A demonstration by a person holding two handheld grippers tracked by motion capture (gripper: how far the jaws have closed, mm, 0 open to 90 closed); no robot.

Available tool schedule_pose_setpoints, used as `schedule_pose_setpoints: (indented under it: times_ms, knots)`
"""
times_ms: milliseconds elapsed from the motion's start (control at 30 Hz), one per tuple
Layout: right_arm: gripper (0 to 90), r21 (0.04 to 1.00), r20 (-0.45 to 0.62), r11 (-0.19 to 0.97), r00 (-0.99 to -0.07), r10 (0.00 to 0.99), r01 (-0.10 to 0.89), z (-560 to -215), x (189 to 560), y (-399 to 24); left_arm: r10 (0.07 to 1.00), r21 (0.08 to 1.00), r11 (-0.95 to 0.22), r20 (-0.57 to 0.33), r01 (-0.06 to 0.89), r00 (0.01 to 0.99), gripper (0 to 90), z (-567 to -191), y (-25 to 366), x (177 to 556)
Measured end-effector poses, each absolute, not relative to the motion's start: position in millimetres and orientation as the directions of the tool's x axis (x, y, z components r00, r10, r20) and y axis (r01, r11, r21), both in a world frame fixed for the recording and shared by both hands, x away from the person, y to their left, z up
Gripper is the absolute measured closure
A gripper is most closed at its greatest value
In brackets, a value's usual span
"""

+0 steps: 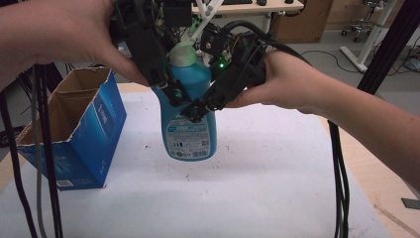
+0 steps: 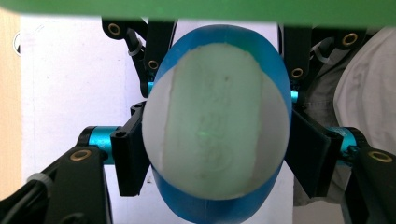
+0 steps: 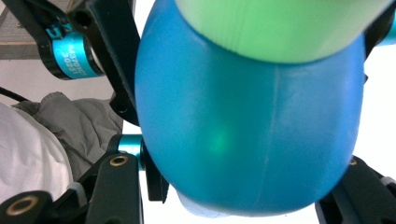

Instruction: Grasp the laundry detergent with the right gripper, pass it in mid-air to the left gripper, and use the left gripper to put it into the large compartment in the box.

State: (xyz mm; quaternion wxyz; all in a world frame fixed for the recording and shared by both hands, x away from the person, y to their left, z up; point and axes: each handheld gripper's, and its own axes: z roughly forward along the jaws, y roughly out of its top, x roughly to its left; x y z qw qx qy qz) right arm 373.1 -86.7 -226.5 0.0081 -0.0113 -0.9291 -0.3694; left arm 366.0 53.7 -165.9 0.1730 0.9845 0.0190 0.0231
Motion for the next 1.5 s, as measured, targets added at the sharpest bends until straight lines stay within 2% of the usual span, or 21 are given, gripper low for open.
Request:
schedule_pose_setpoints:
  times_ms: [400, 967, 1000, 1067, 1167, 1200, 1333, 1400, 1500]
  knots:
    - [46.2, 0.684, 0.020, 0.729, -1.000, 0.009, 0.020, -227, 372, -85, 0.059, 0.345, -0.937, 0.032, 0.044, 0.998, 36.7, -166, 55, 367]
    - [45.1, 0.687, 0.022, 0.726, -1.000, 0.012, 0.024, -227, 371, -84, 0.053, 0.357, -0.933, 0.033, 0.038, 0.998, 37.9, -165, 59, 367]
    - [44.3, 0.692, 0.024, 0.721, -1.000, 0.013, 0.026, -228, 371, -84, 0.065, 0.361, -0.931, 0.030, 0.050, 0.997, 37.9, -165, 60, 366]
    - [34.1, 0.700, 0.036, 0.713, -0.999, 0.017, 0.037, -229, 374, -85, 0.073, 0.353, -0.934, 0.032, 0.057, 0.997, 38.0, -165, 61, 367]
    - [25.7, 0.702, 0.023, 0.712, -1.000, 0.008, 0.021, -231, 379, -88, 0.076, 0.344, -0.937, 0.034, 0.060, 0.997, 38.0, -166, 62, 368]
    - [21.3, 0.706, 0.050, 0.706, -0.998, 0.028, 0.055, -231, 377, -88, 0.079, 0.343, -0.937, 0.033, 0.063, 0.996, 38.0, -166, 62, 368]
    - [20.8, 0.700, 0.059, 0.710, -0.997, 0.046, 0.075, -232, 380, -93, 0.101, 0.345, -0.935, 0.029, 0.085, 0.994, 38.0, -164, 68, 370]
    - [13.1, 0.690, 0.064, 0.716, -0.994, 0.083, 0.104, -233, 383, -97, 0.123, 0.351, -0.931, 0.027, 0.106, 0.992, 38.0, -163, 72, 371]
    - [13.1, 0.674, 0.060, 0.727, -0.991, 0.120, 0.129, -237, 388, -104, 0.160, 0.363, -0.921, 0.031, 0.138, 0.987, 38.0, -160, 80, 373]
